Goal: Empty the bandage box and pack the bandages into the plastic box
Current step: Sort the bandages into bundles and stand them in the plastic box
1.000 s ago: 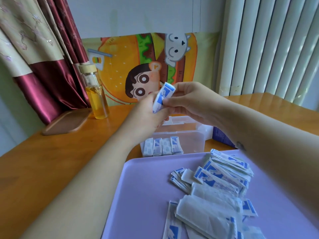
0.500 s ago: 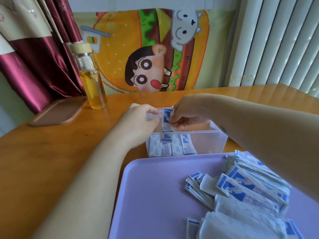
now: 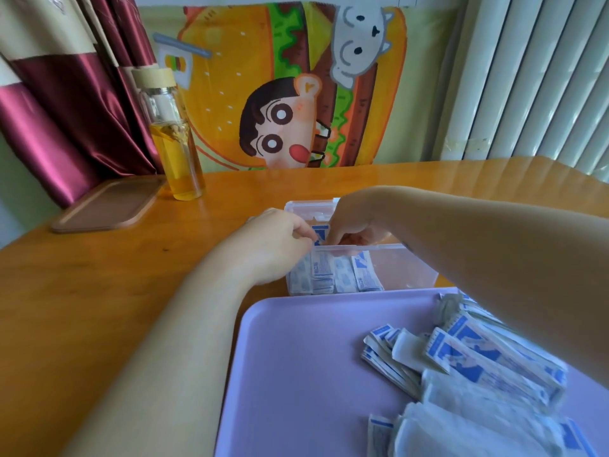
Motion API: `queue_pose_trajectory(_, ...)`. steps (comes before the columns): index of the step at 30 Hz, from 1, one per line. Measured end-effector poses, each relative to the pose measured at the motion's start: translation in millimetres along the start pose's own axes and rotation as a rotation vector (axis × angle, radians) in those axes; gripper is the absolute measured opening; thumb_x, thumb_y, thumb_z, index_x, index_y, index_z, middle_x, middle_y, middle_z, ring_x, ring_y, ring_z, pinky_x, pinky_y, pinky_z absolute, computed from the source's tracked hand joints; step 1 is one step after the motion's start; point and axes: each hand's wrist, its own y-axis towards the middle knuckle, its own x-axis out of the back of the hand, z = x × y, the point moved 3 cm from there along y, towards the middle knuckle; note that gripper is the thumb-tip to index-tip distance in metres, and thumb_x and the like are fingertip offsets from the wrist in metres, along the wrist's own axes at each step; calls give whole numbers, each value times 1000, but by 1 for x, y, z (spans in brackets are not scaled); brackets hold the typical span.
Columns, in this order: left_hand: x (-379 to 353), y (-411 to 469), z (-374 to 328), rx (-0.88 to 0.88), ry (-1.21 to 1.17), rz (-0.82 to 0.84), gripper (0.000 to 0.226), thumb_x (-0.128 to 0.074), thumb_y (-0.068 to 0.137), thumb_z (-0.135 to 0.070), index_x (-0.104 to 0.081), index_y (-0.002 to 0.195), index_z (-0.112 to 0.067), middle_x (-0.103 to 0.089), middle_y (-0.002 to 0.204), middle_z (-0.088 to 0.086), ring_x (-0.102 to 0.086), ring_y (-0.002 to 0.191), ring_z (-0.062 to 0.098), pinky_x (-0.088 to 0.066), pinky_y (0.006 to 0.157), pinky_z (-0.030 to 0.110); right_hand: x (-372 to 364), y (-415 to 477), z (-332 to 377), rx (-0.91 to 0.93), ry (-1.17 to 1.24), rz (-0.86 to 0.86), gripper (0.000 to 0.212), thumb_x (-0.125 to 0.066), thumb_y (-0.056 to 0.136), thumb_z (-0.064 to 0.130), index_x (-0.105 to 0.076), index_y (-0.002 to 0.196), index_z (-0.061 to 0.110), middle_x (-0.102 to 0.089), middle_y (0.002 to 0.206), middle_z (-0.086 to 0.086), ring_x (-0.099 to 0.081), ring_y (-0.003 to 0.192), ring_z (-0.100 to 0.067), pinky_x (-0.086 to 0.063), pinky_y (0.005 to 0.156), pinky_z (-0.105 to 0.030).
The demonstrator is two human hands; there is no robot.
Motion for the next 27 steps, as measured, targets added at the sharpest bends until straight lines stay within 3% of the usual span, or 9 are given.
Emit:
queue_pose_trajectory(3, 0, 0, 0, -14, -5, 8, 30, -43, 98, -21, -65, 117, -26, -53, 136, -4, -50, 110, 11, -38, 72, 17, -1, 3, -1, -27, -152, -29, 23, -58, 84, -8, -58, 107, -6, -61, 93, -14, -58, 81, -21, -46, 78, -24)
queue_pose_trajectory(5, 0, 0, 0, -25, 3, 7, 30, -43, 98, -21, -67, 115, -25, -56, 132, -4, -49, 100, 8, -36, 62, 13, -3, 2, -2, -49, -226, -21, 22, -59, 84, -4, -60, 106, -5, -61, 95, -14, -57, 76, -19, -46, 74, -23)
queue_pose_trajectory(8, 0, 1, 1, -30, 4, -3, 29, -43, 98, -22, -69, 111, -24, -59, 127, -5, -53, 98, 9, -40, 64, 16, -6, 1, -2, -63, -289, -5, 13, -54, 86, 1, -59, 98, -2, -60, 92, -13, -58, 78, -19, -49, 83, -23)
queue_pose_trajectory(13, 0, 1, 2, -31, 8, -10, 29, -44, 98, -23, -70, 109, -25, -60, 123, -4, -56, 99, 12, -47, 72, 24, -9, 4, -3, -64, -336, -40, 8, -51, 84, -1, -56, 79, 3, -54, 73, -7, -54, 66, -15, -46, 72, -16)
queue_pose_trajectory(16, 0, 2, 2, -32, 14, -9, 28, -44, 98, -23, -71, 107, -25, -61, 120, -6, -58, 98, 12, -50, 76, 29, -9, 2, -3, -47, -323, -62, 13, -54, 84, 1, -55, 72, 5, -57, 59, -4, -57, 48, -10, -47, 54, -13)
queue_pose_trajectory(18, 0, 2, 3, -37, 17, -5, 28, -44, 98, -24, -70, 108, -24, -60, 123, -7, -55, 97, 10, -45, 74, 26, -6, 0, -2, -17, -338, -86, 6, -61, 83, 8, -66, 84, 6, -69, 73, -5, -68, 62, -7, -54, 64, -16)
queue_pose_trajectory(20, 0, 3, 4, -40, 18, 3, 28, -44, 98, -24, -70, 108, -24, -60, 124, -8, -53, 98, 9, -42, 75, 24, -1, 2, -3, 26, -346, -150, 26, -70, 81, 14, -68, 104, 3, -71, 100, -9, -70, 93, -13, -54, 88, -26)
queue_pose_trajectory(21, -1, 3, 4, -40, 16, 6, 28, -44, 98, -24, -70, 108, -24, -60, 123, -8, -53, 99, 9, -41, 76, 24, 2, 3, -4, 30, -318, -169, 31, -72, 80, 15, -66, 108, 2, -71, 104, -10, -69, 97, -16, -53, 90, -29)
queue_pose_trajectory(27, -1, 3, 4, -29, 24, -10, 28, -46, 97, -24, -74, 99, -22, -60, 106, -10, -58, 94, 13, -51, 79, 31, 0, 0, -2, 69, -152, -201, 27, -62, 89, 17, -54, 112, 5, -65, 107, -10, -70, 82, -18, -56, 73, -24)
